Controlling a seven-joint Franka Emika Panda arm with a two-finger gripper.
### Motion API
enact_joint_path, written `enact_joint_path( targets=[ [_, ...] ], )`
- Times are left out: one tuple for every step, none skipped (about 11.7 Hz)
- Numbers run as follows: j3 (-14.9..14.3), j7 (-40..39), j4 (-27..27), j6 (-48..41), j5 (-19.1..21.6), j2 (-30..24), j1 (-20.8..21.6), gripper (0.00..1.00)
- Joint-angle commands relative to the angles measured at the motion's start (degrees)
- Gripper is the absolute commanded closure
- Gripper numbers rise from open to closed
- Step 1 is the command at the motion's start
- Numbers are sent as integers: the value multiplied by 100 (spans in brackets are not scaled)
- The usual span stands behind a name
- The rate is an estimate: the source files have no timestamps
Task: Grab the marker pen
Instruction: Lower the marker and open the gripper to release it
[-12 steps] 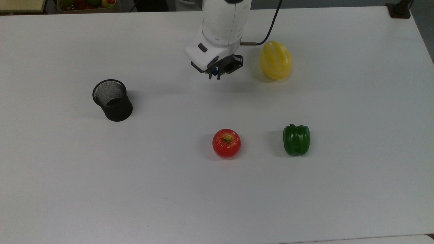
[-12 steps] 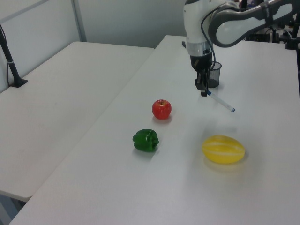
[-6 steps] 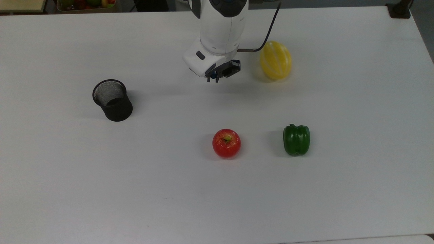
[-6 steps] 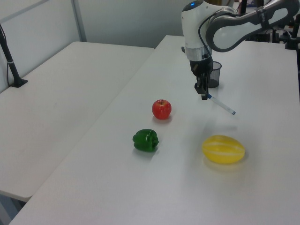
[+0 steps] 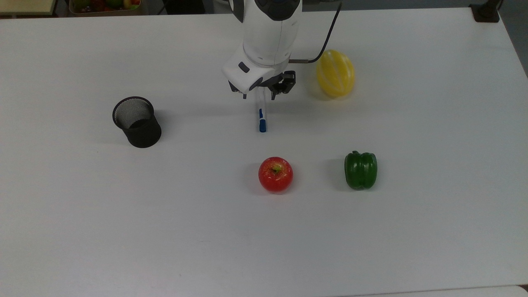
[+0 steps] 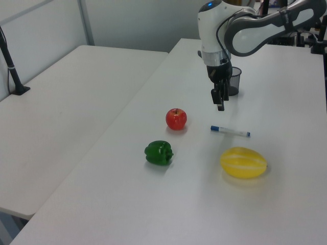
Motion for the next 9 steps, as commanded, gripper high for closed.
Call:
enact_joint_path(
  targets=[
    [-17, 53, 13, 16, -6, -1, 23, 0],
    [-26, 53, 13, 16, -6, -9, 32, 0],
    [-17, 44, 13, 7, -6, -9, 23, 0],
    [-26, 35, 22, -10, -15, -44, 32, 0],
    [-34, 18, 30, -36, -15, -158, 6, 0],
    [-34, 18, 30, -54, -23, -342, 5, 0],
    [-61, -8, 30, -132, -24, -526, -29, 0],
    [-61, -148, 48, -342, -24, -693, -108, 0],
    [-87, -367, 144, -631, -6, -860, -135, 0]
  ],
)
